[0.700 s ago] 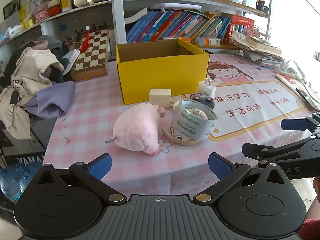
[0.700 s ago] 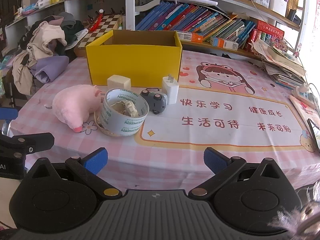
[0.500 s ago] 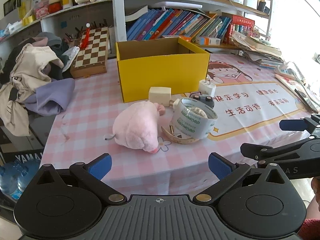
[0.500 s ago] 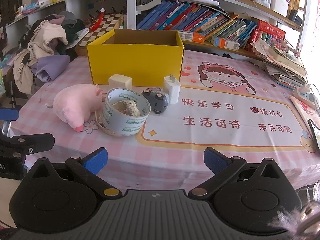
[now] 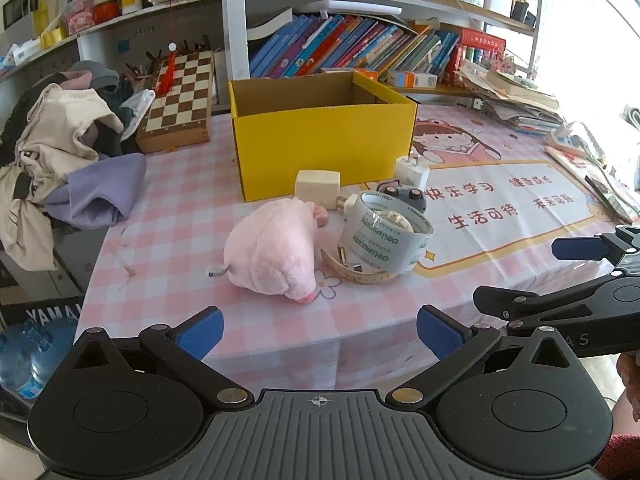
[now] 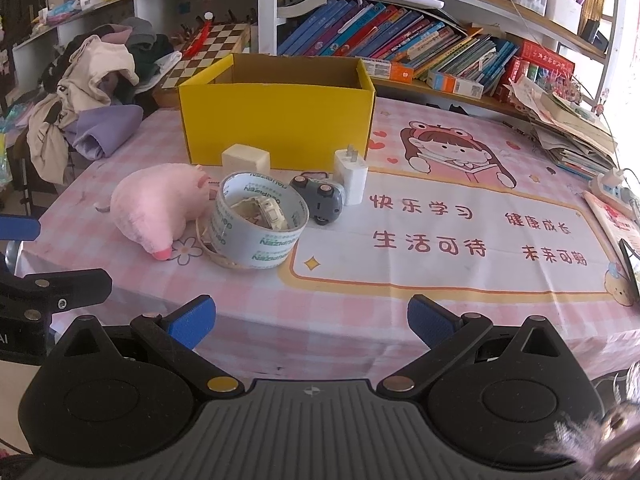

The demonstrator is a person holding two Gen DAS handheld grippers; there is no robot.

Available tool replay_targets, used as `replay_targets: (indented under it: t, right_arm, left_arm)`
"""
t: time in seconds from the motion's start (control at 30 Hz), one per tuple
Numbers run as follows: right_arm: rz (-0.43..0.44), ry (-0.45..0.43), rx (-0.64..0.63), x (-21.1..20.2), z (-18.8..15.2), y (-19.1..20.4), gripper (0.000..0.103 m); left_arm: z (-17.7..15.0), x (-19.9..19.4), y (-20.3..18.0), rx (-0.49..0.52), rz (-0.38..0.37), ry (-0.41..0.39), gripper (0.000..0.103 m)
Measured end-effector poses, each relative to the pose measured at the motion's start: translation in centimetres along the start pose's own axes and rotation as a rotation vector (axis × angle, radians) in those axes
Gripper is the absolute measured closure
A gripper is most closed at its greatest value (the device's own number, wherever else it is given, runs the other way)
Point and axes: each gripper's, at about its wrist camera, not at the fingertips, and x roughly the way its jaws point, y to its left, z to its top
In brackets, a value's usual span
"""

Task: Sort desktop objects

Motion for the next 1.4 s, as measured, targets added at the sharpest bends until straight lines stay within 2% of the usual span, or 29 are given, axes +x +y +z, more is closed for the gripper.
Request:
replay_targets:
  t: [1.4]
  right_arm:
    - [0.011,0.026,-0.027,0.48,0.41,0.53,0.0]
  left_arm:
    - [0.06,0.26,0.57,-0.01,-0.021,0.02,0.0]
